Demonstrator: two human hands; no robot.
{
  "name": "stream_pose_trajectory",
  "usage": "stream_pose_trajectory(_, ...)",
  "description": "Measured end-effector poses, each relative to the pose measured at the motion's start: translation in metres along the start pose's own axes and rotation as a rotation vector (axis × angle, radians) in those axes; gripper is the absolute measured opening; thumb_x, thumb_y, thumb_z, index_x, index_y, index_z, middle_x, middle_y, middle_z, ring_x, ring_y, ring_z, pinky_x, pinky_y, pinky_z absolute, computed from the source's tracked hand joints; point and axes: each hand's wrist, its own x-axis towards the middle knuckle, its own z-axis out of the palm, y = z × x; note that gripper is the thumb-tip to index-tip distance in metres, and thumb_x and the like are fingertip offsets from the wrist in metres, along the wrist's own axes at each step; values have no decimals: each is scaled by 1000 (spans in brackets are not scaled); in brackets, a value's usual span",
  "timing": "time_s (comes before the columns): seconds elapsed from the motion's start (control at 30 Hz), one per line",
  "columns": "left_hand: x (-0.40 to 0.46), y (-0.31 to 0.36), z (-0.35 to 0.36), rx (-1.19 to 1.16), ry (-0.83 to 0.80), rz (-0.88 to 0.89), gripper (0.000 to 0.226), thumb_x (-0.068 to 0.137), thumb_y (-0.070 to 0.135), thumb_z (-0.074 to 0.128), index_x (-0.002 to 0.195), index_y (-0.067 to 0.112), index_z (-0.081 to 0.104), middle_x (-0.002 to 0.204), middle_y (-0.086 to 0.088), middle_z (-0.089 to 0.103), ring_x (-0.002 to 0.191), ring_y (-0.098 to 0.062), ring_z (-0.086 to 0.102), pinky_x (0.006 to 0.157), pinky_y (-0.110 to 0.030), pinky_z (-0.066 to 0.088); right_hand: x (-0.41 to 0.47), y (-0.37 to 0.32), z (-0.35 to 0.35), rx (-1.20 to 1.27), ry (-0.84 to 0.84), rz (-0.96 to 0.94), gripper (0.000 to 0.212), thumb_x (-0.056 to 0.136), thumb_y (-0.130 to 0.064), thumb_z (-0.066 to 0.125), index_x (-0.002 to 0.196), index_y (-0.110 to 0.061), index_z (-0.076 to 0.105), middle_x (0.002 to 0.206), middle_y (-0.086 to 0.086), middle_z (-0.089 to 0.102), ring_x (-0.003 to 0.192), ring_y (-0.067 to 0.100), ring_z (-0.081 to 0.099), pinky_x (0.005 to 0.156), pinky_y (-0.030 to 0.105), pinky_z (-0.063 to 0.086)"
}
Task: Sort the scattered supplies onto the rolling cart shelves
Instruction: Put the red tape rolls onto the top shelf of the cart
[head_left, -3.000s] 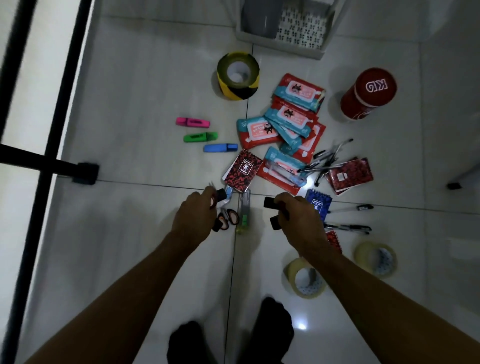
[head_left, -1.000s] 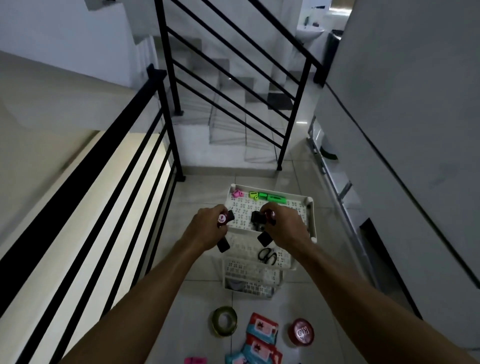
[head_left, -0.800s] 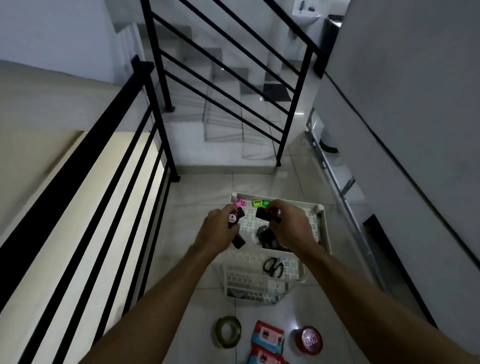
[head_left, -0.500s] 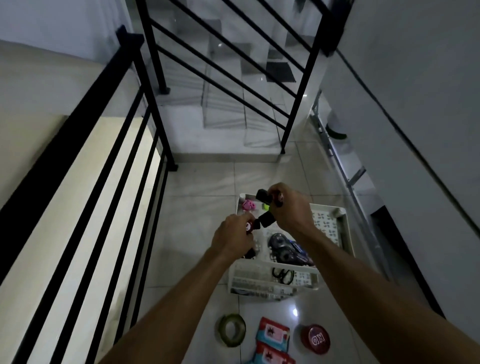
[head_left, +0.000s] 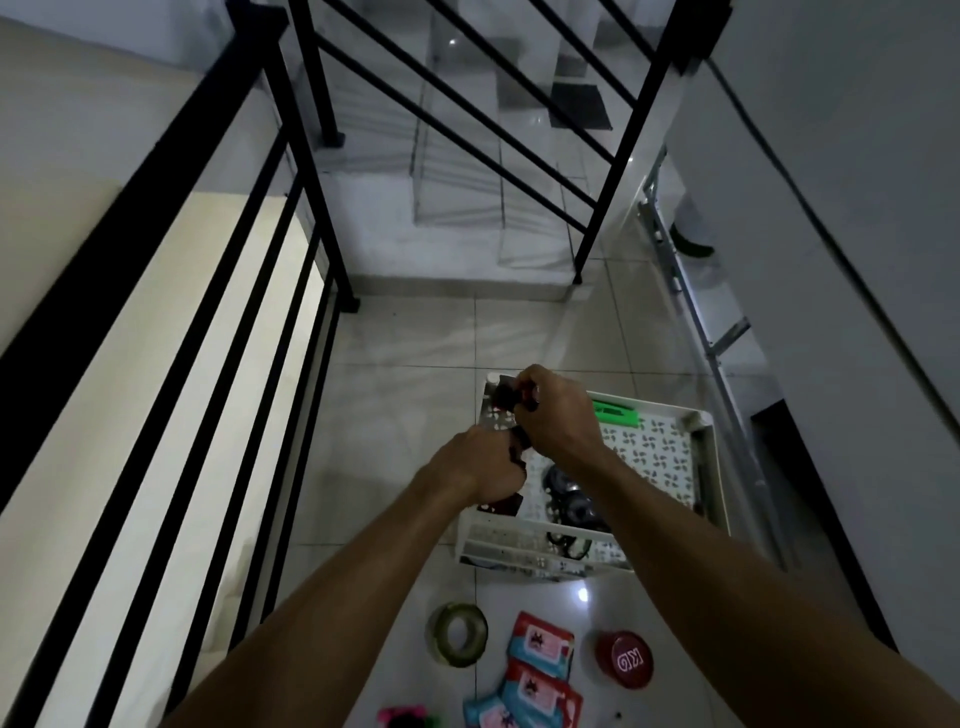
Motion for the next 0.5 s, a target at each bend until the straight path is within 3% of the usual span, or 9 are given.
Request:
stream_pose_trajectory(0.17,-2,-5,-7,26,-33,25,28,78,43,59,100,28,50,83,2,61,72,-19,60,62,-30,46,4,5,3,-136,-232,32,28,86,-26,63,115,-25,63,103,7,68,91,26,64,76,37,54)
stream_pose_trajectory(0.3,-7,-12,-15,-69,-28,21,43,78,54,60,113,31,52,98,1,68,84,-18,64,78,-37,55,11,9,-2,-154,-347,-25,32,84,-35,62,115,-27,57,94,-1,64,90,23,64,70,31,49)
stream_pose_trajectory(0.4,-9,-17,-20,-91,-5,-15,43,82,43,58,121,25,57,111,-3,67,95,-21,63,86,-40,53,11,19,-10,-94,-404,-96,44,84,-33,68,125,-32,53,112,1,67,96,21,63,75,28,46)
stream_pose_trajectory(0.5,-10,-21,-28,-115,40,-29,45,78,31,55,123,24,56,113,-5,66,99,-22,61,89,-40,51,9,30,-23,166,-528,-18,61,88,-41,66,142,-31,38,126,5,60,107,21,60,81,29,47)
